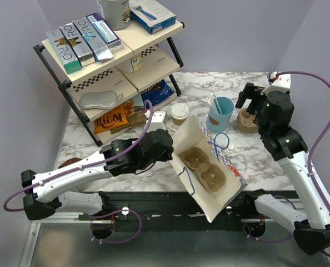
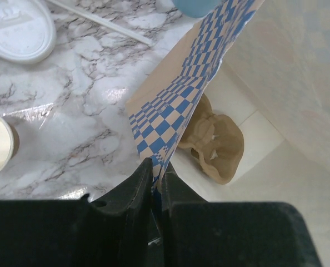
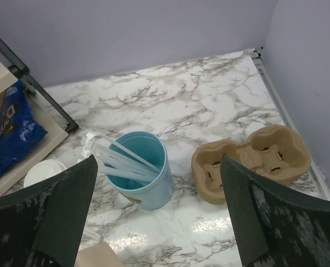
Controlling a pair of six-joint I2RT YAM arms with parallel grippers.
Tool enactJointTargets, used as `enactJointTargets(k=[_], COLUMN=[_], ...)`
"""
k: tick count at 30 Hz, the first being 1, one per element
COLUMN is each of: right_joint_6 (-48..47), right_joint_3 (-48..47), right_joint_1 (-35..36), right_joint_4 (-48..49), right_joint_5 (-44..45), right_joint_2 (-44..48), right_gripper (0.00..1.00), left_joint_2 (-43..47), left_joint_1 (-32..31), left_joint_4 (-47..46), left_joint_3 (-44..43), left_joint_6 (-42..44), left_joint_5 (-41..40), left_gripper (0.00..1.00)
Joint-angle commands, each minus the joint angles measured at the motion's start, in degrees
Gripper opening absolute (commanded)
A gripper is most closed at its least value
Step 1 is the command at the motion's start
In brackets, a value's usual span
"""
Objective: Pack the takeout coffee
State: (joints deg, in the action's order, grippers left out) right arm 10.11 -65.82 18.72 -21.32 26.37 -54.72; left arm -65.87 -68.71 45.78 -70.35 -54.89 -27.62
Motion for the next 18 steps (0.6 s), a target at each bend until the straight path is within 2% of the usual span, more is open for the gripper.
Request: enactJointTargets(k=[1,6,14,18], right_joint_6=[-2.37,-3.86,-7.29,-9.31], right_joint_3=[0.96,2.27,4.38,7.79], right_joint_1=[-0.18,-0.18,-0.18,-0.26], right_joint_4=[2.25,4.79,9.19,15.22], right_joint_5=[2.72,2.46,1.67,0.53], right_joint_2=[1.54,1.9,-1.26,-1.45], right_gripper=[1.0,1.0,1.0,1.0], left_joint_2=[1.27,1.18,1.35,3.9], left_joint_1=[-0.11,-0.2,-0.11,-0.2], left_joint_4=[-4.65,-3.95,0.36,0.63], left_joint_3=[-2.51,-2.86,-3.57,-2.61], left_joint_6=[8.83,12.61,17.1,20.52], left_joint_5=[2.48,3.71,1.77,1.69], left_gripper=[0.18,0.14,0.14,0.13])
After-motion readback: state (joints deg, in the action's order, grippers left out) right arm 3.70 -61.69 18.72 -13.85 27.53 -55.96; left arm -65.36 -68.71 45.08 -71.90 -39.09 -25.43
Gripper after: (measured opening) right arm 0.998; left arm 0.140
